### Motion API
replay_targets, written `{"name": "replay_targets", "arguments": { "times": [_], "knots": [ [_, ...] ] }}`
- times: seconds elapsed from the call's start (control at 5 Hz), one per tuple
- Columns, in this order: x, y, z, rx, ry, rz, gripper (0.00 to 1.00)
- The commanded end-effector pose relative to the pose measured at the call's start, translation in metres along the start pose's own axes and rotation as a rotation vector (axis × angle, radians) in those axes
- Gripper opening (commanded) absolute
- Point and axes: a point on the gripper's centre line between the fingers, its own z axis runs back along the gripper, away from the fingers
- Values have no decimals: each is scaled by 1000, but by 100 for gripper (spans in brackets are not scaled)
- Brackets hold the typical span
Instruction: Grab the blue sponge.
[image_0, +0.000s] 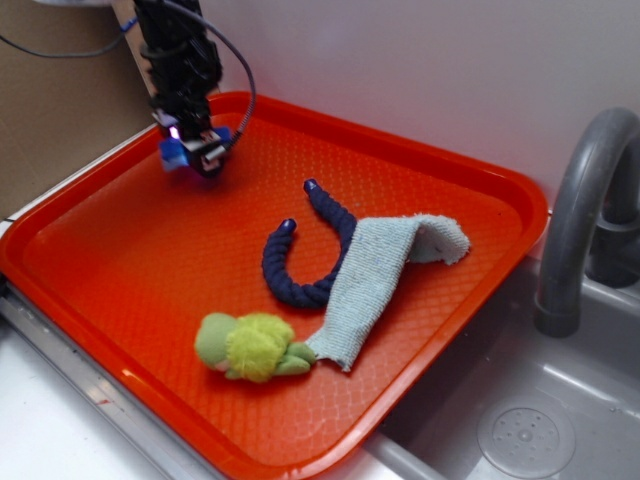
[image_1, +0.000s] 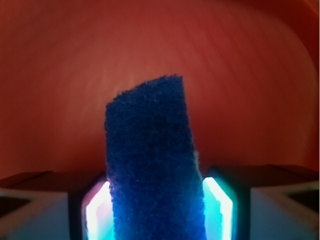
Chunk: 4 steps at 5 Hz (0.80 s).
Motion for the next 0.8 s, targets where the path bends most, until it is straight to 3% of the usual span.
{"name": "replay_targets", "arguments": {
  "times": [0.0,0.4,0.6],
  "knots": [
    [-43,-25,107,-90,-109,103,0],
    [-85,-36,190,-54,-252,167,0],
    [-94,-31,216,-105,-293,211,0]
  ]
}}
